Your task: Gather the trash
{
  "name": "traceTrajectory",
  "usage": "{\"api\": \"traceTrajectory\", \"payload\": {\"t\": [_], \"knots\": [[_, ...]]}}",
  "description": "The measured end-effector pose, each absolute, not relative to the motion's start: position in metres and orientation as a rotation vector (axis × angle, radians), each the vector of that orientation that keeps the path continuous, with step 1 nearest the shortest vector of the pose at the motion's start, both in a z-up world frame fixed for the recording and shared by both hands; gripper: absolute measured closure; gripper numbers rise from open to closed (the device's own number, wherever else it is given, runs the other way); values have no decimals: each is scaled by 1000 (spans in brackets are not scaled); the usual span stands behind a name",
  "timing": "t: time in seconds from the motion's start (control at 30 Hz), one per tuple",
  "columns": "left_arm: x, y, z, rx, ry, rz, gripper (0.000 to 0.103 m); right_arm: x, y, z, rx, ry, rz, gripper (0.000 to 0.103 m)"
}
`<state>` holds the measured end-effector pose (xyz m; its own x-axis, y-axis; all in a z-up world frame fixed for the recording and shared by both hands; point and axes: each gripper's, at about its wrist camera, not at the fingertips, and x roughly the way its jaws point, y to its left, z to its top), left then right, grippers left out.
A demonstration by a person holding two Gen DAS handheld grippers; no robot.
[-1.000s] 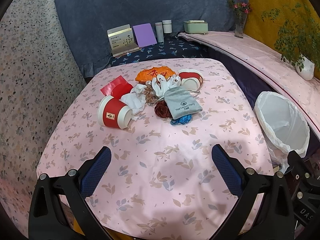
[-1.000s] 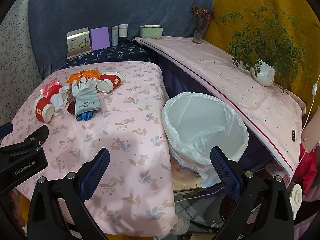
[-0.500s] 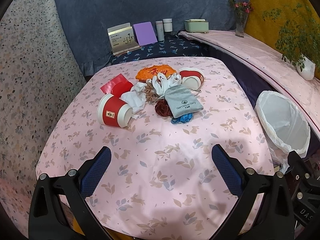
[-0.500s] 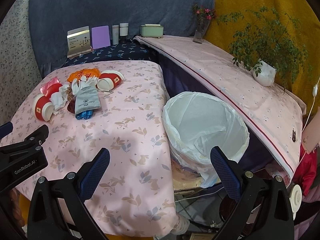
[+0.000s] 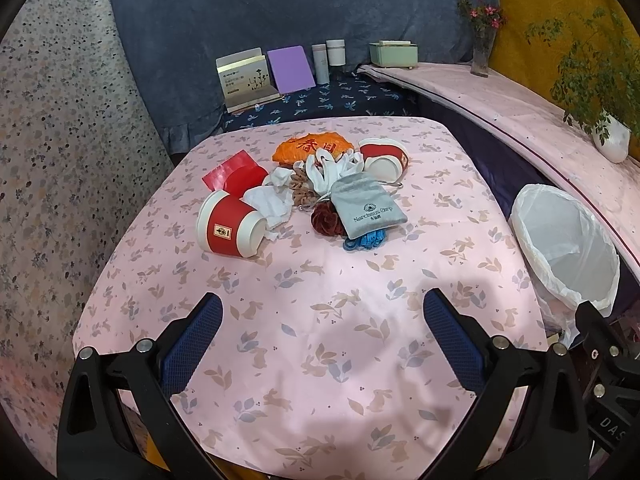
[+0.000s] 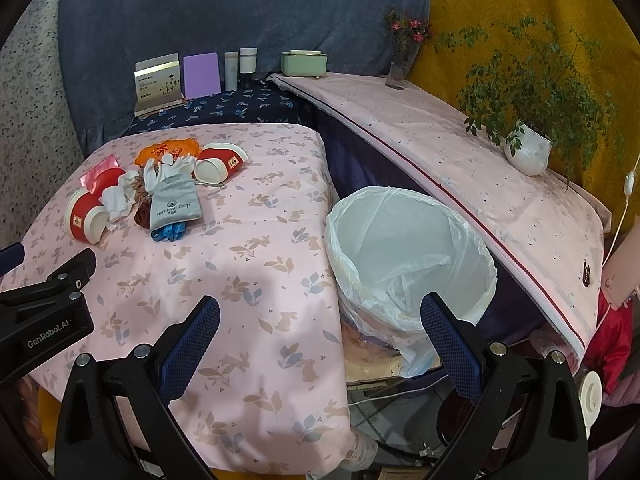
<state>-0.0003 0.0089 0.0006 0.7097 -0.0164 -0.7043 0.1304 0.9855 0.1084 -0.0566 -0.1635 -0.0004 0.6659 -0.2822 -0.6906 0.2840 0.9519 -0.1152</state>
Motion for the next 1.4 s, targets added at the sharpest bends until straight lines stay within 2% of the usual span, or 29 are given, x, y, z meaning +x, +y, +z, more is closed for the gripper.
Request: {"api": "traceTrajectory", "payload": {"t": [1.4], "knots": [[0, 5, 5, 150, 776, -84, 7, -59, -166, 3, -5, 773, -328, 7]]}}
